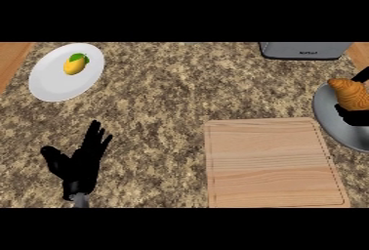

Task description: Pick the croissant from the cutting board and place it in the pan

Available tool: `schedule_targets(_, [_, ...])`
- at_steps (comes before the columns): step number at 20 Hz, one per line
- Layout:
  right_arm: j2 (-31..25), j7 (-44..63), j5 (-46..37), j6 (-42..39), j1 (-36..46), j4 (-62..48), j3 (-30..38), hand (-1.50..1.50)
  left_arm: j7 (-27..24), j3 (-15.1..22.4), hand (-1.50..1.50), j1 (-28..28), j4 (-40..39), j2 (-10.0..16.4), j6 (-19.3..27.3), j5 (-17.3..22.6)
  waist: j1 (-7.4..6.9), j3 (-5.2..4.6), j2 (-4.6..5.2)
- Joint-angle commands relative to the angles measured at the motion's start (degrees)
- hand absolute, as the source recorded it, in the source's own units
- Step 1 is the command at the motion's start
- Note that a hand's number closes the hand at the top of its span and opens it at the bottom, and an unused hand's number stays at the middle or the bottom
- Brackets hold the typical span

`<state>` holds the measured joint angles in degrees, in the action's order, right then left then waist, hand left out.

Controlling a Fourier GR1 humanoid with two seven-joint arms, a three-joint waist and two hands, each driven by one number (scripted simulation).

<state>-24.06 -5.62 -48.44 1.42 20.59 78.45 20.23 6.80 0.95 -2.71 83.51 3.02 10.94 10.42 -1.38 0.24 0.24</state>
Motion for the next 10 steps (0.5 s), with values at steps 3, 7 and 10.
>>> schedule_targets(3, [-5.53, -11.05, 2.81, 5.90, 11.34, -26.66, 5.35, 1.50, 0.64, -0.73, 0.00, 2.81, -4.17, 0.36, -0.64, 0.06, -0.40, -0.12, 0.55])
schedule_targets(7, [-8.73, -17.61, 2.58, 9.61, 17.44, -41.24, 7.00, 1.50, 1.60, 1.41, 0.00, 0.21, -1.04, -0.59, -0.61, -0.52, -1.35, -0.05, 0.72])
schedule_targets(10, [-10.68, -9.94, -7.51, 14.33, 15.38, -44.46, 2.80, -1.50, 0.42, 1.19, 0.00, 1.18, -2.00, -0.61, -0.43, -0.91, -2.72, -0.06, 1.53])
